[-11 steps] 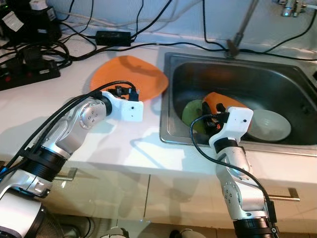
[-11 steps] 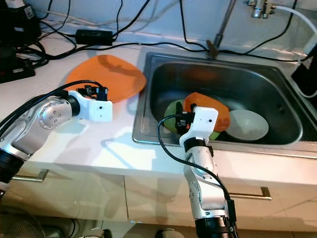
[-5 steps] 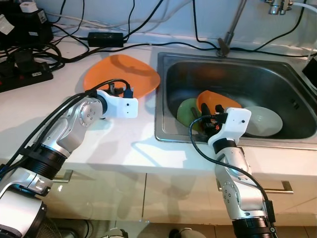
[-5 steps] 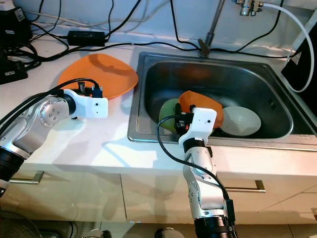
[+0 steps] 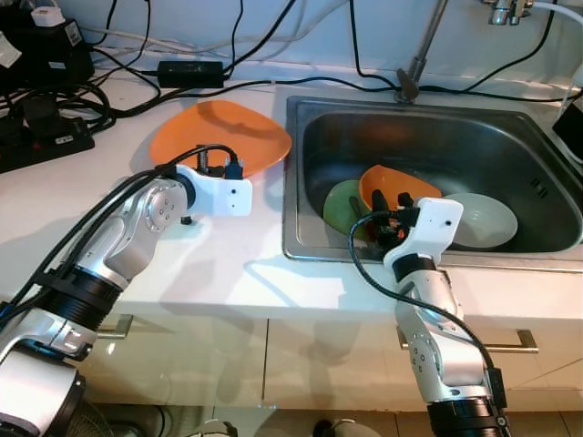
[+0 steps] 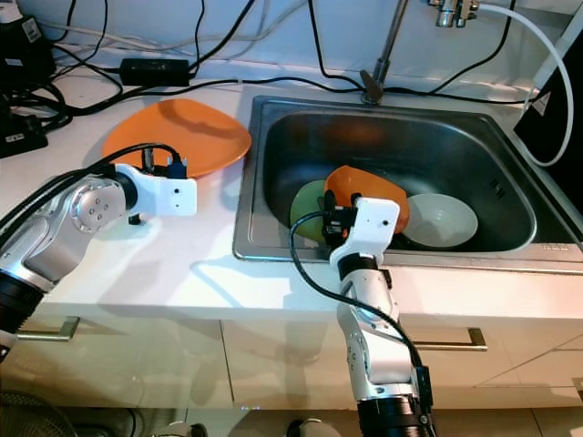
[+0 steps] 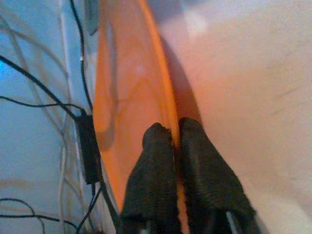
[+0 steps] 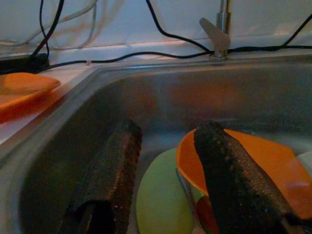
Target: Kitchen organization
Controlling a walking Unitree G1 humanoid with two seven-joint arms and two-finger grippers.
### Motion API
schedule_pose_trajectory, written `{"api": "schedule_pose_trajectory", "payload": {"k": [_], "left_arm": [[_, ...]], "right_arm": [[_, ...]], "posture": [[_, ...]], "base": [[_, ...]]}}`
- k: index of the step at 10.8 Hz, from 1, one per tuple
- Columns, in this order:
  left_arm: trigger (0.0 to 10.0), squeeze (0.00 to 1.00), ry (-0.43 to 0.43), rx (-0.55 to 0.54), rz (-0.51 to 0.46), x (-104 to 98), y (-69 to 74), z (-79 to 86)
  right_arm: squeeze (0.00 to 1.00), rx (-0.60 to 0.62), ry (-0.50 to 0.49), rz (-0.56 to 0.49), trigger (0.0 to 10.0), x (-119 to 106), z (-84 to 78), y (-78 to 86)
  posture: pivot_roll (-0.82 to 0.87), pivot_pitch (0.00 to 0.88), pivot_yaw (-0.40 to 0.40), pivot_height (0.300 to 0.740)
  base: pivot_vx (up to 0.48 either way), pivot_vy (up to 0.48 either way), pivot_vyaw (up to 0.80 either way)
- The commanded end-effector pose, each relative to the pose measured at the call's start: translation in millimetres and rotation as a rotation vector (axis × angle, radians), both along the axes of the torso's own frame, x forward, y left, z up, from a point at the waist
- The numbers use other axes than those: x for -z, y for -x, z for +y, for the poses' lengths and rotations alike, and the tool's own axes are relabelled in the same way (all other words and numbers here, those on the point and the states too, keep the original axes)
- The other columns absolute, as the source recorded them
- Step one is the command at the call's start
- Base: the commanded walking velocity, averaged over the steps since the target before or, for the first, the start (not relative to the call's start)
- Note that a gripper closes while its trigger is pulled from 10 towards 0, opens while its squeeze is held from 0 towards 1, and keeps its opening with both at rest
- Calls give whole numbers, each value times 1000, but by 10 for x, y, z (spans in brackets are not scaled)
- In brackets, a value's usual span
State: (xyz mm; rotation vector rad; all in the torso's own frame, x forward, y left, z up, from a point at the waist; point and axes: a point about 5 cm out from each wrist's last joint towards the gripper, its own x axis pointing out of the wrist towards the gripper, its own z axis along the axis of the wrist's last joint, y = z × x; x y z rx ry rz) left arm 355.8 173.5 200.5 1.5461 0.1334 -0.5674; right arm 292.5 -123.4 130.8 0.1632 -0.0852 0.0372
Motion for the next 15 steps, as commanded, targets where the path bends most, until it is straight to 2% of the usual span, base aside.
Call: {"api": "schedule_pose_trajectory", "payload": {"k": [1,3,4,5,7,8,9,10,11,14,15], "left_arm": [[0,0,-25,-25,68,216,36,50],[0,0,21,5,-95,28,-9,-20],[0,0,71,46,-190,-68,4,-116],[0,0,120,82,-241,-117,37,-214],[0,0,164,121,-296,-172,70,-316],[0,0,208,167,-340,-195,121,-438],[10000,0,213,172,-341,-167,135,-473],[10000,0,230,179,-347,-146,152,-519],[10000,0,247,185,-355,-141,167,-562],[10000,0,266,192,-357,-118,190,-620],[10000,0,269,194,-354,-106,191,-642]], "right_arm": [[0,6,11,17,10000,15,-20,-18],[0,9,11,11,10000,-10,-30,-38],[0,15,14,2,10000,-37,-56,-57],[0,18,18,-3,10000,-55,-82,-76],[0,30,9,-13,10000,-97,-125,-104],[0,42,16,-26,10000,-160,-165,-139],[0,44,18,-39,10000,-209,-177,-163],[914,57,13,-61,10000,-298,-218,-211],[1000,67,-18,-84,10000,-393,-254,-251],[1000,28,-188,-116,10000,-672,-244,-354],[1000,1,-278,-114,10000,-725,-213,-367]], "posture": [[6,78,-67,740],[6,78,-67,740],[7,73,-71,740],[6,74,-74,740],[5,76,-77,740],[4,75,-79,740],[2,74,-79,740],[-3,72,-80,740],[-4,72,-82,740],[-4,72,-83,740],[-9,72,-88,740]], "base": [[0,0,0],[0,0,0],[0,0,0],[0,0,0],[0,0,0],[0,0,0],[0,0,0],[0,0,0],[0,0,0],[0,0,0],[0,0,0]]}}
